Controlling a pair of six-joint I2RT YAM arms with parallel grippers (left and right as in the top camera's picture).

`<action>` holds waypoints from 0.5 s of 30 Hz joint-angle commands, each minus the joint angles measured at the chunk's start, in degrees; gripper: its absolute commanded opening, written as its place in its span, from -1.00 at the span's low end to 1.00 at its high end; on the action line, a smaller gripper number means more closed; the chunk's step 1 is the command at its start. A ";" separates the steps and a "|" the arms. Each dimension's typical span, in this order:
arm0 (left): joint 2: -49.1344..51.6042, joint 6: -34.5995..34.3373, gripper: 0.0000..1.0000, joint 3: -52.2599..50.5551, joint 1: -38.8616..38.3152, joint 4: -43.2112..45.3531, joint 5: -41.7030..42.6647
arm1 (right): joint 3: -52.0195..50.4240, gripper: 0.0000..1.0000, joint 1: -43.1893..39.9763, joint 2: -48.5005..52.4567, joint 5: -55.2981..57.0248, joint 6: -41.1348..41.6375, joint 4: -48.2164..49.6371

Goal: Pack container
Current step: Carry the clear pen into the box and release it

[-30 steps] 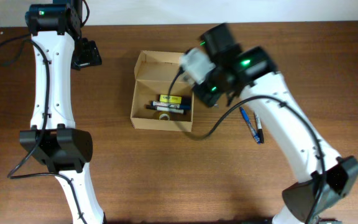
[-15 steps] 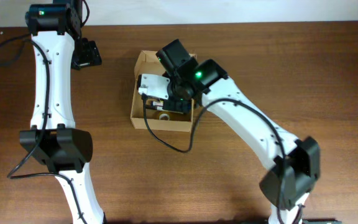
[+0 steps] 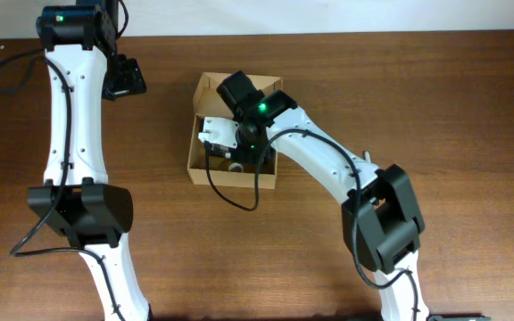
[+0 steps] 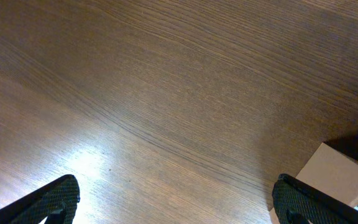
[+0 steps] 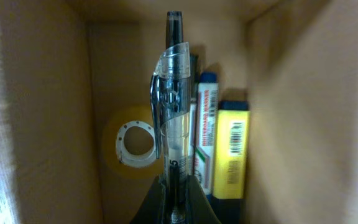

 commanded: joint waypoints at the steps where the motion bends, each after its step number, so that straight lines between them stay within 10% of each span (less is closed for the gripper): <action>1: -0.20 0.26 1.00 -0.31 -0.02 0.11 0.02 | 0.02 -0.93 -0.46 0.37 0.94 3.61 -0.09; 6: -0.20 0.26 1.00 -0.31 -0.02 0.11 0.02 | 0.02 -0.63 -0.35 0.35 0.96 5.16 -1.70; 8: -0.20 0.26 1.00 -0.31 -0.02 0.11 0.02 | 0.17 -0.18 -0.24 0.20 0.96 5.33 -2.67; 15: -0.20 0.26 1.00 -0.31 -0.02 0.11 0.02 | 6.38 -0.13 -0.26 -3.28 3.32 11.39 -7.93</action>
